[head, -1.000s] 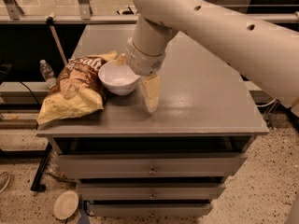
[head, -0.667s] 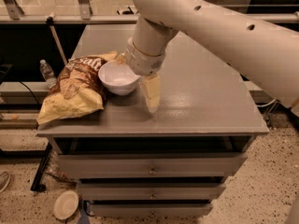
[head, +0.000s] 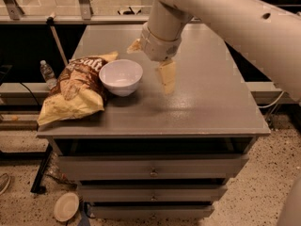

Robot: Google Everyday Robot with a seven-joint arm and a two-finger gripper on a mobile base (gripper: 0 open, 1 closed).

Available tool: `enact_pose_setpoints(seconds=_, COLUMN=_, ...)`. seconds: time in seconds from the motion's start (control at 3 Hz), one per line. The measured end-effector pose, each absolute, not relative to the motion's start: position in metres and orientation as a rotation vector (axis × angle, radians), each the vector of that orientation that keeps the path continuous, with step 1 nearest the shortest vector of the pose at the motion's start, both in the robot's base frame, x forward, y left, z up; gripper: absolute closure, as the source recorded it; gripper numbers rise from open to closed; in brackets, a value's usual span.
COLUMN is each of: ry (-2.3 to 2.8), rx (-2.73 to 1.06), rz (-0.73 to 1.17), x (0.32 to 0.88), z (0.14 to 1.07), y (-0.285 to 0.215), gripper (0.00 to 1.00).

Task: Move white bowl near brown chip bag

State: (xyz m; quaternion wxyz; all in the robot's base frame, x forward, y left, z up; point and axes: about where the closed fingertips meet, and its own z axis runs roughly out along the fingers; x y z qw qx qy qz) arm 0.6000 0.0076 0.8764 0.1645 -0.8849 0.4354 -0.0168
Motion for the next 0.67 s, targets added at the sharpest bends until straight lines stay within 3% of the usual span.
enact_pose_setpoints(seconds=0.67, ry=1.611, rx=-2.386, rz=-0.211, x=0.618, z=0.893, y=-0.105, gripper=0.0)
